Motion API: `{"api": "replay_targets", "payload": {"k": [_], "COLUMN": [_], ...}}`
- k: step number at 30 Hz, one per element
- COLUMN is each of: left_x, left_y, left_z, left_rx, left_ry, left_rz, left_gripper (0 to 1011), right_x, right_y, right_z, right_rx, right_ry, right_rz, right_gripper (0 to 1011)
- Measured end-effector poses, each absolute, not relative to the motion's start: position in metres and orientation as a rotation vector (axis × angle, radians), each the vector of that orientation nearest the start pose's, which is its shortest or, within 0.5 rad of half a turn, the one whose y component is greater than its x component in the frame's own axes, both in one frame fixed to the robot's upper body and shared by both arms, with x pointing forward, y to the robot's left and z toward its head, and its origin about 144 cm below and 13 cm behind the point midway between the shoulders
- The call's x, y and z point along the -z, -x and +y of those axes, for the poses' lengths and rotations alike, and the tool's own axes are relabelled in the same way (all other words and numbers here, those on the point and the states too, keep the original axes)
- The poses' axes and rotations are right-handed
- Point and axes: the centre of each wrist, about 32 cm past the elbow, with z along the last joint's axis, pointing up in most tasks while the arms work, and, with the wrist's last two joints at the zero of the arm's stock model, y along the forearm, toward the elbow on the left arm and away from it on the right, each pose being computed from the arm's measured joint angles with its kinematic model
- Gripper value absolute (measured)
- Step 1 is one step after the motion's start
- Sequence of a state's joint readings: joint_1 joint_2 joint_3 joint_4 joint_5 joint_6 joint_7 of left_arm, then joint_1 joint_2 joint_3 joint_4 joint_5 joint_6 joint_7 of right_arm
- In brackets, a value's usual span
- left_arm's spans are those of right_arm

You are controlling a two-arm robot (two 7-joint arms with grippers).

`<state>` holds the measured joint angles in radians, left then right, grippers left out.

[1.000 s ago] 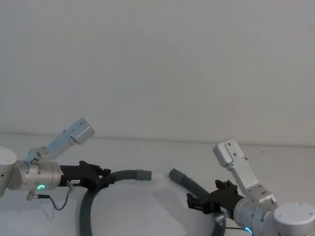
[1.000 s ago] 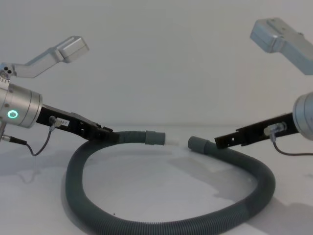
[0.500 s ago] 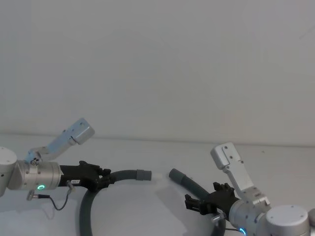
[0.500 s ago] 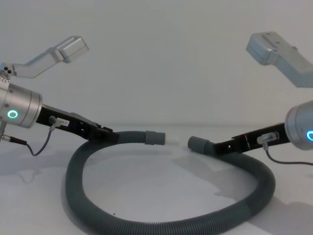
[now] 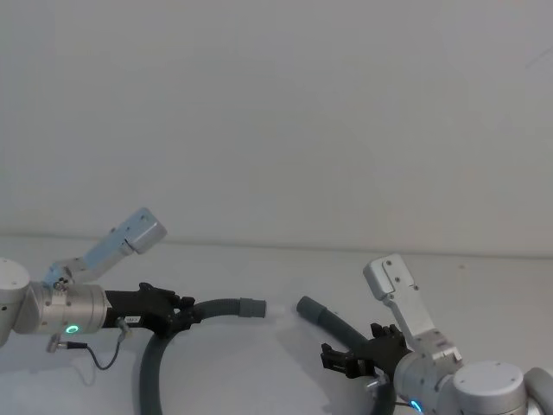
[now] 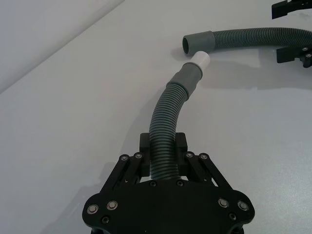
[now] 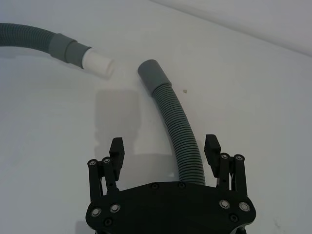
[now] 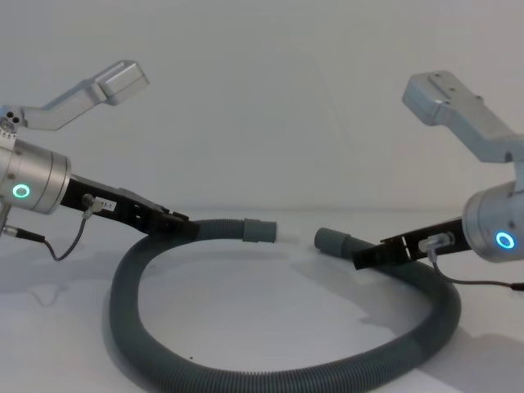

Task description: Use both hands to pick up one end of the pipe from the table, align the ends, and insert them.

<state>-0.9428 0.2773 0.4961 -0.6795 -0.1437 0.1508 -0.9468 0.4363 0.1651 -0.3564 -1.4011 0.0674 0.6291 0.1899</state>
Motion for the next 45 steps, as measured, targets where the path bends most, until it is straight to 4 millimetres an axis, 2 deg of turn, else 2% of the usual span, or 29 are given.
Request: {"api": "replay_targets", "payload": {"k": [21,37,45], "left_x": [-1.262,-1.262,-1.262], "left_y": [-0.68,-0.68,-0.68], "left_z": [0.284,0.284,0.284], "left_rx": [-0.562,-0.562,-0.562], "left_ry": [-0.457,-0.457,-0.457], "left_rz": [0.037,0.037,0.037], "left_gripper": [272,272,272], "right_x": [-1.222,-1.214,-1.212], "right_y": [-0.583,-0.589,-0.589], "right_z": [-0.172,-0.174,-0.175], "right_rx": [1.212,1.225,1.221], "right_ry": [0.479,0.496,0.5], "right_rz": [0.211,0.204,0.196], "right_gripper": [1004,1004,972]}}
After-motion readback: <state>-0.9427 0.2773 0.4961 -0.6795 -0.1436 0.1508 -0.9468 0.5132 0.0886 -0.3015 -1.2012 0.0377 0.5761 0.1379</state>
